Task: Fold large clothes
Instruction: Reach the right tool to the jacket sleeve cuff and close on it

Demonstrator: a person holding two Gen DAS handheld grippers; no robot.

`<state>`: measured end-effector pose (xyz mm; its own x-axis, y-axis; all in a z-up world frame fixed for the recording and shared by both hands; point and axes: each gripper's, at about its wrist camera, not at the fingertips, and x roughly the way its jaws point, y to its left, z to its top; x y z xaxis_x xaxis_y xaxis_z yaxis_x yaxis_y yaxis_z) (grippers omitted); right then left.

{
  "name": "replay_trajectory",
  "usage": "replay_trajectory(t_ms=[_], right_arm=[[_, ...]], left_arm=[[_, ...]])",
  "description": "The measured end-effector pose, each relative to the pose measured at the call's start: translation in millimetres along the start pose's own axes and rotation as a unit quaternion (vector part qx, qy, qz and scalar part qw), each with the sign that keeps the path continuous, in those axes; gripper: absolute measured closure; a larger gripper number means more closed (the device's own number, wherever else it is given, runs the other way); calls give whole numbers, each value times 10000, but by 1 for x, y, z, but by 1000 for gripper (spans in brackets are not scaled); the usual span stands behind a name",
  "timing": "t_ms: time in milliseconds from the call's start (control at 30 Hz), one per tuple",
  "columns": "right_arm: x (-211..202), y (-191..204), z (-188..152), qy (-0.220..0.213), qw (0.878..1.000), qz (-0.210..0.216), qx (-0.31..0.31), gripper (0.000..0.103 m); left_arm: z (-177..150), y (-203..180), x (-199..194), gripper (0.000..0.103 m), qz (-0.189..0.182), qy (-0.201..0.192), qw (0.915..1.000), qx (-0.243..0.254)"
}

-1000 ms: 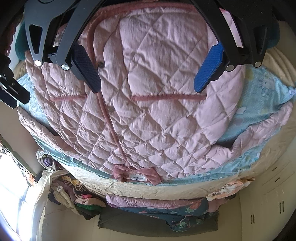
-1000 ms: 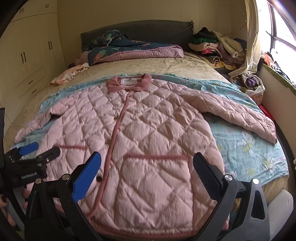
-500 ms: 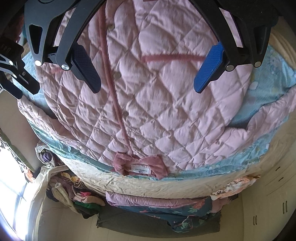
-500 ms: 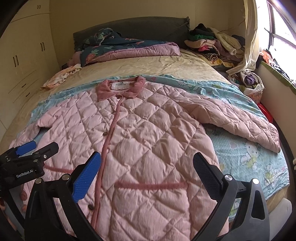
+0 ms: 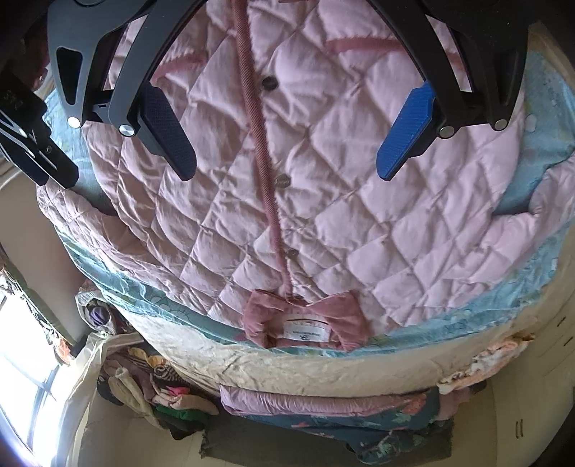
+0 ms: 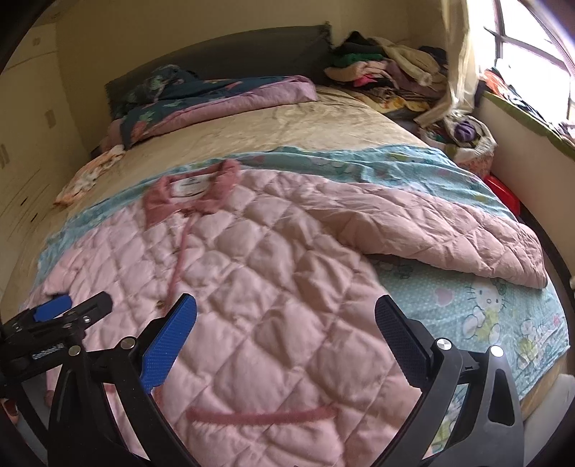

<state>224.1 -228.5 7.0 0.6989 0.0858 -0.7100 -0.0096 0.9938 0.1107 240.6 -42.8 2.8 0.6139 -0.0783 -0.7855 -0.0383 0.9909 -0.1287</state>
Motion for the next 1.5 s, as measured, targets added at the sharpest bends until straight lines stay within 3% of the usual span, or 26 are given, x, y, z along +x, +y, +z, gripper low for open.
replay_trajectory(t_ms=[267, 567, 767, 933, 1267, 1433, 1500], right_arm=[[31, -69, 15, 22, 9957, -349, 861, 4], [57, -167, 17, 100, 9764, -695, 2041, 4], [73, -240, 9, 103, 9548, -1091, 2764, 4], [88, -298, -3, 213, 9296, -1303, 3440, 4], [101, -373, -15, -52, 8906, -1378, 4333, 5], [104, -399, -21, -281, 8688, -1338, 4759, 18], [103, -406, -22, -420, 8632, -1396, 4833, 35]], left_arm=[[22, -22, 31, 9, -8, 107, 9999, 132], [37, -45, 63, 9, -140, 277, 9994, 149], [40, -59, 83, 9, -187, 403, 9989, 169], [45, -74, 94, 9, -192, 366, 9988, 273], [59, -86, 114, 9, 72, 257, 9992, 285], [64, -86, 123, 9, 235, 262, 9991, 244], [65, -84, 124, 9, 248, 252, 9991, 225]])
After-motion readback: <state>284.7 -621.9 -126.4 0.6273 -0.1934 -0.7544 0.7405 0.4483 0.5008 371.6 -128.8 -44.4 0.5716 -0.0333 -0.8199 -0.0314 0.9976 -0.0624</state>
